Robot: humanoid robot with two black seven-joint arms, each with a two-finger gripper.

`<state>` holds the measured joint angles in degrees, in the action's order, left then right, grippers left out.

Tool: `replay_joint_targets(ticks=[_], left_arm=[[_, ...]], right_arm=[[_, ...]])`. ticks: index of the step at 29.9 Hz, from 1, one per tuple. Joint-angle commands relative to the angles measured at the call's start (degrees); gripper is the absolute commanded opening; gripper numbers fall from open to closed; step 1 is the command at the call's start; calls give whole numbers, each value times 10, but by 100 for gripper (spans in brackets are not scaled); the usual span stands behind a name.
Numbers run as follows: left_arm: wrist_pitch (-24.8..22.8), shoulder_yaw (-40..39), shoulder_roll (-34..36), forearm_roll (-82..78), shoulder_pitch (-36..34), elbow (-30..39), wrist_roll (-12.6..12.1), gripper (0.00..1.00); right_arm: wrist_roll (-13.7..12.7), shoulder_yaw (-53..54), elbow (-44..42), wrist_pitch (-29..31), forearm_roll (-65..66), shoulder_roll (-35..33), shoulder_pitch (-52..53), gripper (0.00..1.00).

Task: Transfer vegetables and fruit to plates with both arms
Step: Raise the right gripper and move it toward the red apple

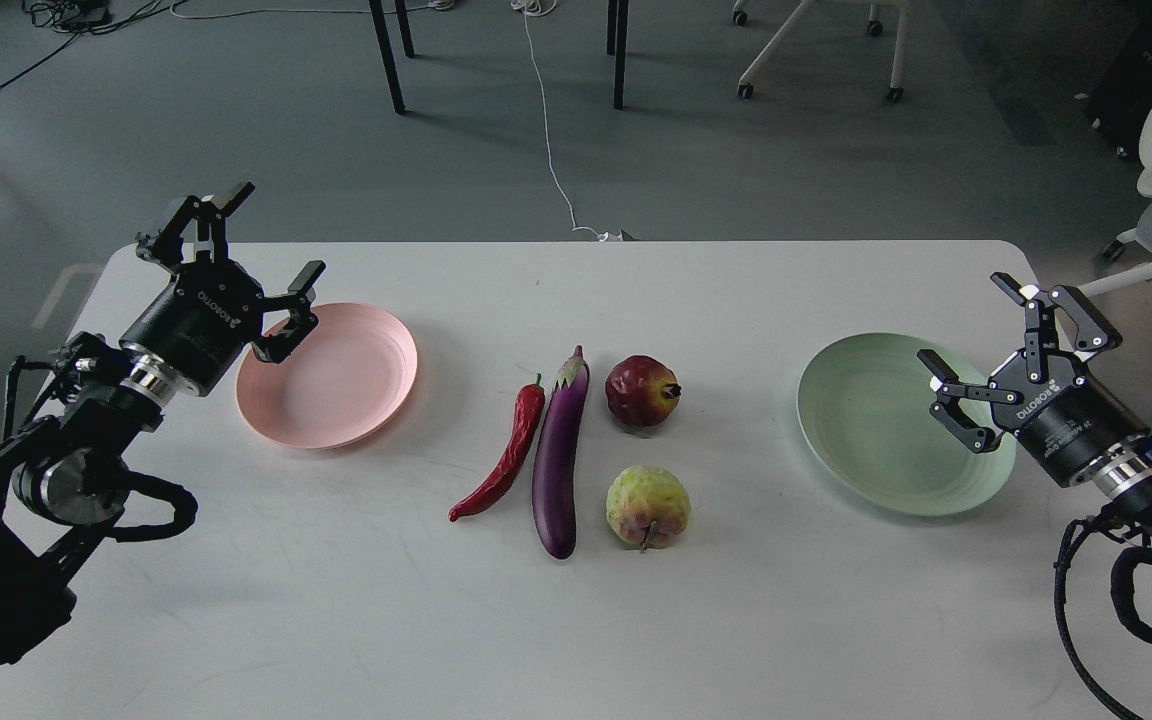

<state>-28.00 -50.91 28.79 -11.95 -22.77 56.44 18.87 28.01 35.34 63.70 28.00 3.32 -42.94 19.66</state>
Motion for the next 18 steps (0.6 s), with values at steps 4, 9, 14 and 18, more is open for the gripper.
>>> replay_joint_targets(ticks=[4, 9, 14, 18], left_arm=[[0, -36, -15, -25, 42, 1, -1, 100], [0, -34, -4, -27, 27, -4, -4, 100], [0, -26, 15, -27, 12, -2, -2, 100], [0, -27, 18, -30, 12, -1, 11, 100]], right_arm=[[0, -4, 0, 0, 9, -6, 7, 99], [0, -34, 8, 0, 150, -49, 121, 99], [0, -205, 12, 0, 307, -56, 353, 99], [0, -383, 13, 0, 435, -6, 549, 99]])
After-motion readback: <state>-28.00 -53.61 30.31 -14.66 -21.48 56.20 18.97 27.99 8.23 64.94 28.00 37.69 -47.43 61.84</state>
